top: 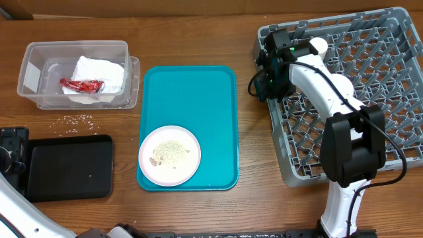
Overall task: Sort waste into correct bins and load items into the dishwasher
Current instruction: 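Lower the chopstick into the rack's left side and open the right gripper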
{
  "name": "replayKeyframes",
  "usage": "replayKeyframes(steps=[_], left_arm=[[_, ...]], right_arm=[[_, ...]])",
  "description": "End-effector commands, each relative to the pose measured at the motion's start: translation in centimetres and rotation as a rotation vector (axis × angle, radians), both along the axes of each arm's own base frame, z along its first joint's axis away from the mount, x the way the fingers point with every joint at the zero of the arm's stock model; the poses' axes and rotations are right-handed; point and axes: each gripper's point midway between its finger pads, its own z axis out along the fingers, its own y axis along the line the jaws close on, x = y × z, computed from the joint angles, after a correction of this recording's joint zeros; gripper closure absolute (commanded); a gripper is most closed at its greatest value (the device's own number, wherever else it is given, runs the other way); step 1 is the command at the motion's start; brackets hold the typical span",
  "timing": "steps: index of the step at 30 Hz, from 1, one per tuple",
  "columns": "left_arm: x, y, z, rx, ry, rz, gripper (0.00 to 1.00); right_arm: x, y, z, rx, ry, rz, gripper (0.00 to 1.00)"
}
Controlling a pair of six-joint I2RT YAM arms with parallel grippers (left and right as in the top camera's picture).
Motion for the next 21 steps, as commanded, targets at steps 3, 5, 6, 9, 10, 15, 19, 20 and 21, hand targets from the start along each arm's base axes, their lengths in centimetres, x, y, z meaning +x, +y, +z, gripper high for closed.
replayKeyframes(steps=[3,5,6,9,10,15,19,20,21], left_arm=[[-0.2,0.0,0.5,0.012,-0.013,0.025,0.0],[-0.2,0.0,0.5,0.012,-0.012,0.025,0.0],[-0.2,0.0,0.5,0.012,-0.012,0.025,0.0],[-0.2,0.0,0.5,0.012,-0.013,0.025,0.0],[-0.2,0.0,0.5,0.012,-0.013,0.025,0.0],[-0.2,0.0,0.5,0.012,-0.013,0.025,0.0],[-0.2,0.0,0.5,0.012,-0.013,0.025,0.0],[-0.2,0.0,0.5,0.012,-0.013,0.025,0.0],[-0.2,0.0,0.5,0.012,-0.013,0.025,0.0]], right_arm=[[-0.5,0.9,-0.8,0.02,0.003,-0.027,0.55],[-0.3,1.0,-0.8,0.024,-0.004,-0.03,0.57],[-0.2,1.0,-0.8,0.024,-0.008,-0.031,0.58],[0.7,0.6,-0.7,0.014,-0.037,-0.129,0.66],[0.9,0.8,-0.6,0.024,-0.043,-0.152,0.69],[2.3,1.6,-0.2,0.074,-0.087,-0.279,0.77],[3.0,2.7,0.1,0.11,-0.113,-0.344,0.77],[3.3,3.1,0.2,0.123,-0.122,-0.374,0.76],[3.4,3.0,0.2,0.122,-0.127,-0.394,0.76]])
